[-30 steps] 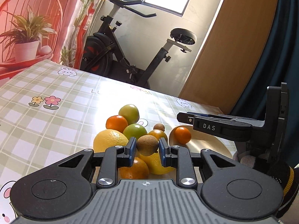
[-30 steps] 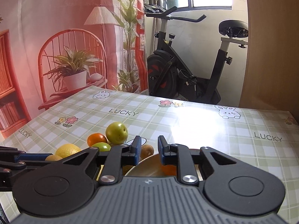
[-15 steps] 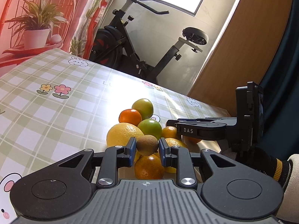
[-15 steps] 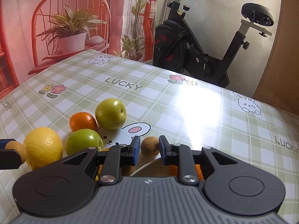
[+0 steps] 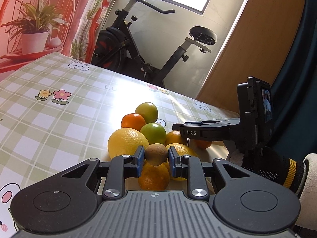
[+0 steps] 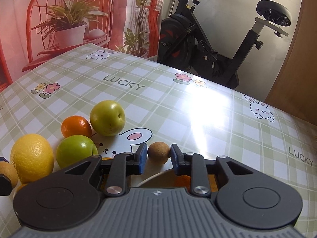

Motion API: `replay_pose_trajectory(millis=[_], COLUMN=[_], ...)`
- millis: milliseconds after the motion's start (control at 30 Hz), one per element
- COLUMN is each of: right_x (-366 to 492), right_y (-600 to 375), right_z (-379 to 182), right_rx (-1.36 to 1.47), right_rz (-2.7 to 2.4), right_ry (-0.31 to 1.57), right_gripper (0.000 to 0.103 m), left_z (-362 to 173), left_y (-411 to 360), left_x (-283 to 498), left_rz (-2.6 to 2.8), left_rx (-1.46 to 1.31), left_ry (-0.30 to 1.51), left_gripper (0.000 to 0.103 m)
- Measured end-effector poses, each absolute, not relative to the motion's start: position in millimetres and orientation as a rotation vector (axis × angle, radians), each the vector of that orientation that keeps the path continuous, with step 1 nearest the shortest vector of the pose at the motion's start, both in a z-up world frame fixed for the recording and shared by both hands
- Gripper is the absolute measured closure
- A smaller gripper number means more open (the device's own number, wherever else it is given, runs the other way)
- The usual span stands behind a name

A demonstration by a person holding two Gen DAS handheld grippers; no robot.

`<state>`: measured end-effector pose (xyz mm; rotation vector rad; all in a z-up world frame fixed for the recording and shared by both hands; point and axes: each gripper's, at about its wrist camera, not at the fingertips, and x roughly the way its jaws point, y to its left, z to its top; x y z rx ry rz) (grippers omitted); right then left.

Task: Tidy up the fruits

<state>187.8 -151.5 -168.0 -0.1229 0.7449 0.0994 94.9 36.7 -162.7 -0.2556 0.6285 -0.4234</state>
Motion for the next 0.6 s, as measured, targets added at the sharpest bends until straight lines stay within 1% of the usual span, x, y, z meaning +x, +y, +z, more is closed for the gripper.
replay_pose_trajectory(millis=[333, 600], right_x=[173, 134], right_y=[-154, -165], right_z=[-160, -142], right_rx=[-0.088, -0.040], right_rz=[0.105, 0.155], right_ry=[0.685, 0.588], right_gripper=[0.075, 0.075], left_z=[-160, -151], left_y=[34, 19], left_x=[94, 84], left_rz=[-0.407, -0.441], left_rx=[-0.228, -0.158], left_ry=[0.626, 0.606], left_gripper=[0.076, 0.076])
